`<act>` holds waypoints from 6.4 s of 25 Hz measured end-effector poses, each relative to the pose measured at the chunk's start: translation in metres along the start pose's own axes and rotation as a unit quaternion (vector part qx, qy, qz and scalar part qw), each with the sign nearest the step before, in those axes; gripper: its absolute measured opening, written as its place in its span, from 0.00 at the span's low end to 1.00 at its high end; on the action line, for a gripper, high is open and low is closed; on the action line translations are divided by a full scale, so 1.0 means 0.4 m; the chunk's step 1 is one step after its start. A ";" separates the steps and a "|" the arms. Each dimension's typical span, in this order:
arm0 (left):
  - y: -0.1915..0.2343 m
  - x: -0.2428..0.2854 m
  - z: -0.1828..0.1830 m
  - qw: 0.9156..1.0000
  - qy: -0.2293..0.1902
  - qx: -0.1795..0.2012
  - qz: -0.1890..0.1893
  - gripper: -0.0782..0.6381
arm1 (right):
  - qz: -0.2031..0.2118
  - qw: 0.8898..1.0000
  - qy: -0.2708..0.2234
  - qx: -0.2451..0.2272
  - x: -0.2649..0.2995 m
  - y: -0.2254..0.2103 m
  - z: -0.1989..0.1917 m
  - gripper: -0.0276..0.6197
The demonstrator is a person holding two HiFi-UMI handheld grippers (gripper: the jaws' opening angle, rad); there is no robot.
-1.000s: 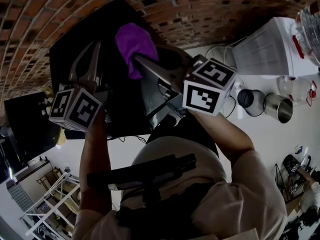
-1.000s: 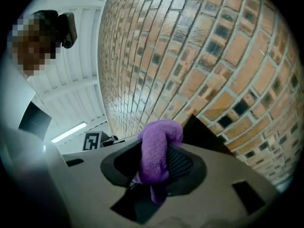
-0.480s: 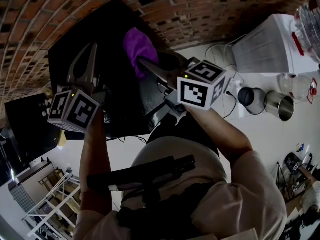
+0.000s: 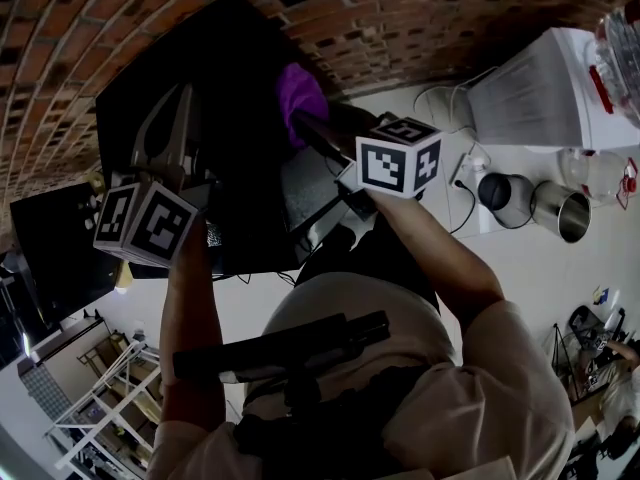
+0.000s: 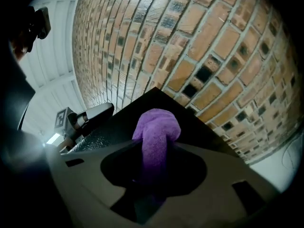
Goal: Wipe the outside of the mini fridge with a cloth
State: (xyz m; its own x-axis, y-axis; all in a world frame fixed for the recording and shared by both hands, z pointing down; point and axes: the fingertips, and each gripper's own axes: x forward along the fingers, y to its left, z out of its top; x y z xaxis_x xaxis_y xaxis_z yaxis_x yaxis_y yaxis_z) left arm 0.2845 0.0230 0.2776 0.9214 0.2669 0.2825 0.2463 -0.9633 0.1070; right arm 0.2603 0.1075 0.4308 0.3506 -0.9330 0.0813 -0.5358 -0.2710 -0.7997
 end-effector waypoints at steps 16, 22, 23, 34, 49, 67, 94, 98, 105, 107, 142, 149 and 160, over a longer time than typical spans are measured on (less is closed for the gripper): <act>0.000 -0.001 0.001 1.000 -0.001 0.000 0.001 0.12 | -0.056 0.997 0.049 0.022 0.022 -0.159 -0.104 0.25; -0.001 -0.002 0.002 1.000 -0.001 0.000 0.001 0.12 | -0.079 0.993 0.075 0.038 0.027 -0.228 -0.161 0.25; -0.001 -0.002 0.002 1.000 -0.001 0.000 0.001 0.12 | -0.082 0.993 0.079 0.041 0.029 -0.238 -0.170 0.25; -0.001 -0.001 0.000 1.000 0.002 -0.001 0.002 0.12 | -0.115 0.984 0.125 0.056 0.051 -0.376 -0.264 0.25; -0.002 -0.001 0.001 1.000 0.003 -0.001 0.002 0.12 | -0.156 0.969 0.185 0.054 0.080 -0.569 -0.390 0.25; 0.004 0.003 0.002 1.000 0.004 -0.003 0.005 0.12 | -0.253 0.930 0.266 -0.013 0.064 -0.731 -0.470 0.25; -0.121 -0.141 -0.050 0.994 0.033 0.071 -0.078 0.12 | -0.090 0.994 -0.016 -0.059 -0.149 0.039 -0.023 0.25; -0.137 -0.169 -0.054 0.994 0.029 0.035 -0.101 0.12 | -0.061 0.996 -0.036 -0.048 -0.185 0.172 -0.011 0.25; -0.149 -0.197 -0.081 0.992 0.015 0.039 -0.121 0.12 | -0.028 0.997 -0.055 -0.036 -0.214 0.306 -0.034 0.25; -0.149 -0.200 -0.082 0.991 0.011 0.044 -0.124 0.12 | -0.025 0.997 -0.056 -0.043 -0.217 0.333 -0.045 0.25; -0.107 -0.186 -0.072 0.998 0.016 0.039 -0.045 0.12 | 0.006 0.998 0.025 0.065 -0.233 0.217 -0.228 0.25; -0.107 -0.190 -0.070 0.998 0.016 0.036 -0.039 0.12 | -0.014 0.996 0.049 0.076 -0.231 0.149 -0.284 0.25; -0.103 -0.189 -0.072 0.999 0.018 0.034 -0.035 0.12 | -0.039 0.993 0.091 0.062 -0.211 0.035 -0.365 0.25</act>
State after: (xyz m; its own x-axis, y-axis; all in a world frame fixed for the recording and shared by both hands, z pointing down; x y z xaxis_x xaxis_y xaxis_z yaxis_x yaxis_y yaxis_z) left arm 0.1959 0.0435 0.2791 0.8905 0.3330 0.3100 0.3305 -0.9418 0.0623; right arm 0.1111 0.1478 0.4997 0.2374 -0.9407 0.2424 -0.4100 -0.3233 -0.8529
